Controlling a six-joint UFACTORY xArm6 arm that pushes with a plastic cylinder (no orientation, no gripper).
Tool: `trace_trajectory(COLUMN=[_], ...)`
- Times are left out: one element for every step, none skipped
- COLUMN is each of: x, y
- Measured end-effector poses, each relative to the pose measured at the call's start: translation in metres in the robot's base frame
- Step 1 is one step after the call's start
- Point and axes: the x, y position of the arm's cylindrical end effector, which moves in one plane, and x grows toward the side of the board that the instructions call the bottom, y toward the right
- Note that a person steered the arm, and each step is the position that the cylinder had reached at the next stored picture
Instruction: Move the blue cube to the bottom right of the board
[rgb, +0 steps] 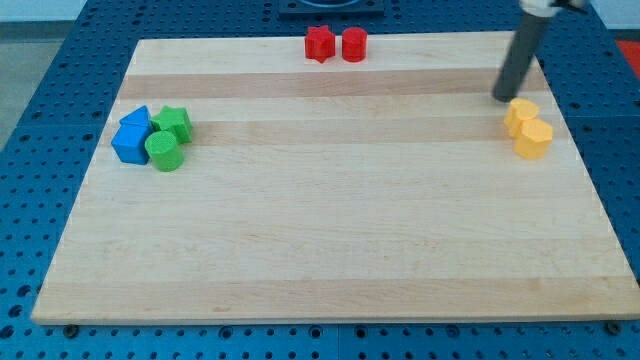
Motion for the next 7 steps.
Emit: trace_trajectory(x=[-0.023,-0.024,-0.024,-0.028,-0.028,-0.022,0.009], y=[-0.065,-0.130,-0.213,-0.299,-0.389,-0.452,-0.488])
